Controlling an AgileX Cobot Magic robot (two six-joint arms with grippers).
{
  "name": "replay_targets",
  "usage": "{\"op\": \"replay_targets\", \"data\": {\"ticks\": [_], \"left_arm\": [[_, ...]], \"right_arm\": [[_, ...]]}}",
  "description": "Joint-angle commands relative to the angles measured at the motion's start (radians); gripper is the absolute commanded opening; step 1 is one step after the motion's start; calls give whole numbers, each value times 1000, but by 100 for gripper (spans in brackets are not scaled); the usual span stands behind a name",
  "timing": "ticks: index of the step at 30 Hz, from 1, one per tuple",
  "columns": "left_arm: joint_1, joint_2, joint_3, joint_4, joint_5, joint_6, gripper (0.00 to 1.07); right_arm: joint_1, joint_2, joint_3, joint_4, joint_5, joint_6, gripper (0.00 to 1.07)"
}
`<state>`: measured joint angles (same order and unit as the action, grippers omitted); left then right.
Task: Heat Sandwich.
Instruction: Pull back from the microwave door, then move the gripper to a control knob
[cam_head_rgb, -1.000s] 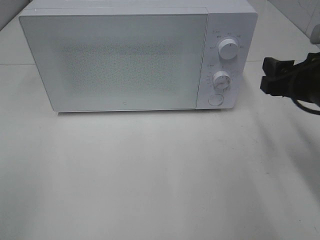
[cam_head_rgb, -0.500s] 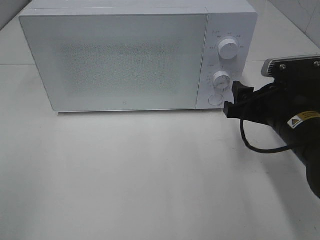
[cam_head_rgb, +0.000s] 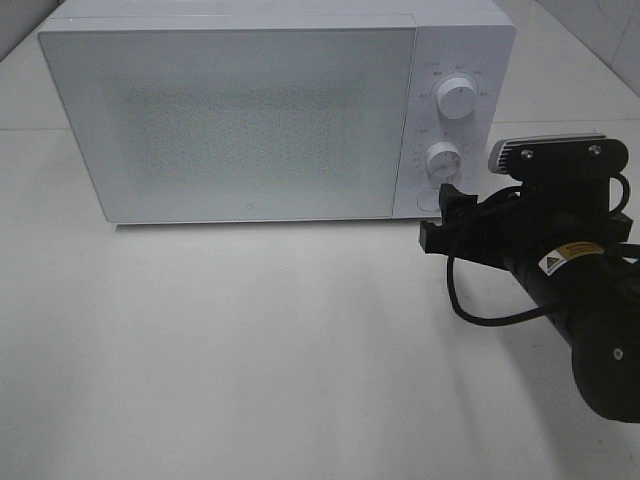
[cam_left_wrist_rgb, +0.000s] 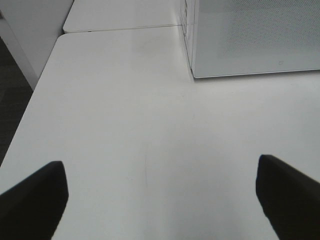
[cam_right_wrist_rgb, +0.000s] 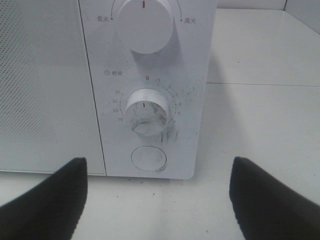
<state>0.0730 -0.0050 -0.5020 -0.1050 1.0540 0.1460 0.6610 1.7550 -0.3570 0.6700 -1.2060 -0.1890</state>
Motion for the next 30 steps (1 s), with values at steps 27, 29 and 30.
{"op": "replay_targets", "data": {"ticks": [27, 29, 30], "left_arm": [[5, -28, 0, -4, -11, -7, 96], [5, -28, 0, -4, -11, -7, 96], [5, -28, 0, -4, -11, -7, 96]], "right_arm": [[-101, 196, -294, -76, 31, 3, 76], [-101, 215, -314, -81, 37, 3, 76], [-101, 225, -321, -82, 40, 3, 76]]}}
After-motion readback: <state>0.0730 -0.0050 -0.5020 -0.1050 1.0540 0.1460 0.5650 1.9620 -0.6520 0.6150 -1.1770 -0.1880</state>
